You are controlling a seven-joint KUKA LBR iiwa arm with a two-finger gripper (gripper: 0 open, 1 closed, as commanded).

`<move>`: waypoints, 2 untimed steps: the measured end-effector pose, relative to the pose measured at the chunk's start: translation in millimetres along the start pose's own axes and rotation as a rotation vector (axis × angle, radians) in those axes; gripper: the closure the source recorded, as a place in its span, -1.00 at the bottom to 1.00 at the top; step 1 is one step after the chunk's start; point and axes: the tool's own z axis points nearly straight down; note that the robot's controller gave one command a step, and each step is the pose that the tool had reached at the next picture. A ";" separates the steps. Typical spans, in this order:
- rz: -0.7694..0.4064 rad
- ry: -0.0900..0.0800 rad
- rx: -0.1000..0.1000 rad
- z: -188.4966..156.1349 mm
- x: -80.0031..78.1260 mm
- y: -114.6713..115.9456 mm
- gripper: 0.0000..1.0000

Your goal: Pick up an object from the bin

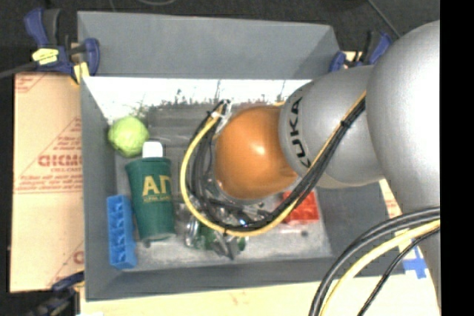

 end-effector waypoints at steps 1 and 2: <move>-0.009 -0.003 0.000 10.4 10.2 -6.4 1.00; -0.008 -0.003 -0.001 10.5 10.2 -6.3 1.00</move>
Offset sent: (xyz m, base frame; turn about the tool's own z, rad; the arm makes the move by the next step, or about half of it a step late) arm 0.0000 0.0000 0.0000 0.0000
